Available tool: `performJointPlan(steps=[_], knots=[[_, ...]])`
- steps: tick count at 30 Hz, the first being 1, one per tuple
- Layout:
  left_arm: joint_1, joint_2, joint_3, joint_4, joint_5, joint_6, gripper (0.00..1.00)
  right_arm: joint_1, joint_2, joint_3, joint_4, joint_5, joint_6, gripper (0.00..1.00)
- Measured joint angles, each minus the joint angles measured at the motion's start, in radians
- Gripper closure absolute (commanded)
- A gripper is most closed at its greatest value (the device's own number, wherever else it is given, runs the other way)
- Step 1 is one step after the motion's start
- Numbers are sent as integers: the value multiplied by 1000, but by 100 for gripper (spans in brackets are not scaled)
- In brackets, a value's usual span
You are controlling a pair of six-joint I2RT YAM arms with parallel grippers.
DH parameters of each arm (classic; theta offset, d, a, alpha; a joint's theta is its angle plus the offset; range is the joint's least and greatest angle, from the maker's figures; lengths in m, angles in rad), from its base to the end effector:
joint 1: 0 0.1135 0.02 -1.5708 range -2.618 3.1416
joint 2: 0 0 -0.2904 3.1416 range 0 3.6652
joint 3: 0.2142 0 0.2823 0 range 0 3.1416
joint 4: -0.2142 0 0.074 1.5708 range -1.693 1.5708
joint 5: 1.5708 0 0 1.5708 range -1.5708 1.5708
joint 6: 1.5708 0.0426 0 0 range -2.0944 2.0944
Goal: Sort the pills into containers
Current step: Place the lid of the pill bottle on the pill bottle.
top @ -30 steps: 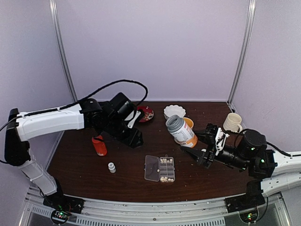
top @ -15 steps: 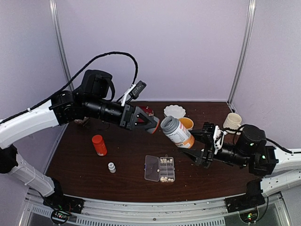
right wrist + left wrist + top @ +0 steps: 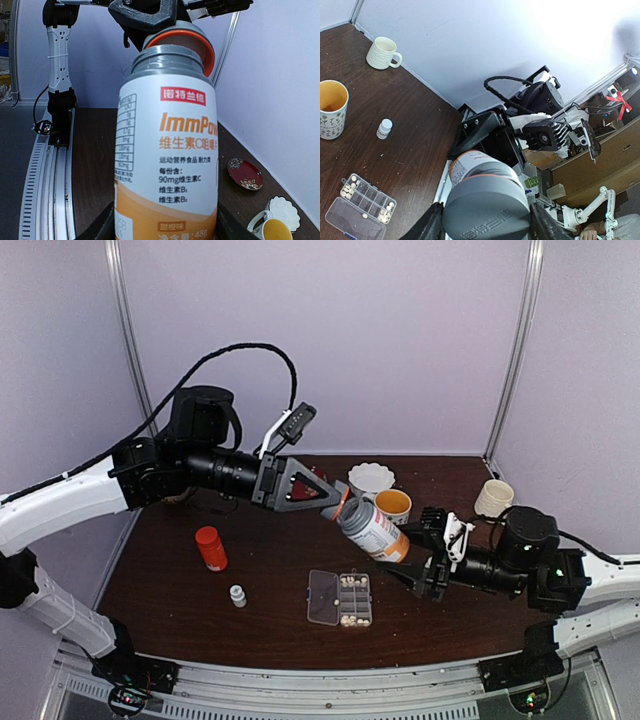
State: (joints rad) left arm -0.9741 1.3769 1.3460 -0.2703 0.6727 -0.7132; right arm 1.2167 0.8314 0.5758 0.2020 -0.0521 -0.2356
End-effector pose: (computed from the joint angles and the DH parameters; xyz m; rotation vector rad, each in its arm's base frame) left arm 0.1714 -0.2996 0.4181 0.8307 2.0648 -1.6868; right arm 0.0752 0.2097 0.3101 -1.1490 1.2313 0.7905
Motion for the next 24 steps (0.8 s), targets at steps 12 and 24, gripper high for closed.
performJointPlan(steps=[12, 24], knots=[[-13, 2, 0, -20, -14, 4, 53, 0, 76, 109, -111, 29, -5, 100], [-11, 51, 46, -181, -106, -61, 56, 75, 163, 210, -294, 261, -153, 100]])
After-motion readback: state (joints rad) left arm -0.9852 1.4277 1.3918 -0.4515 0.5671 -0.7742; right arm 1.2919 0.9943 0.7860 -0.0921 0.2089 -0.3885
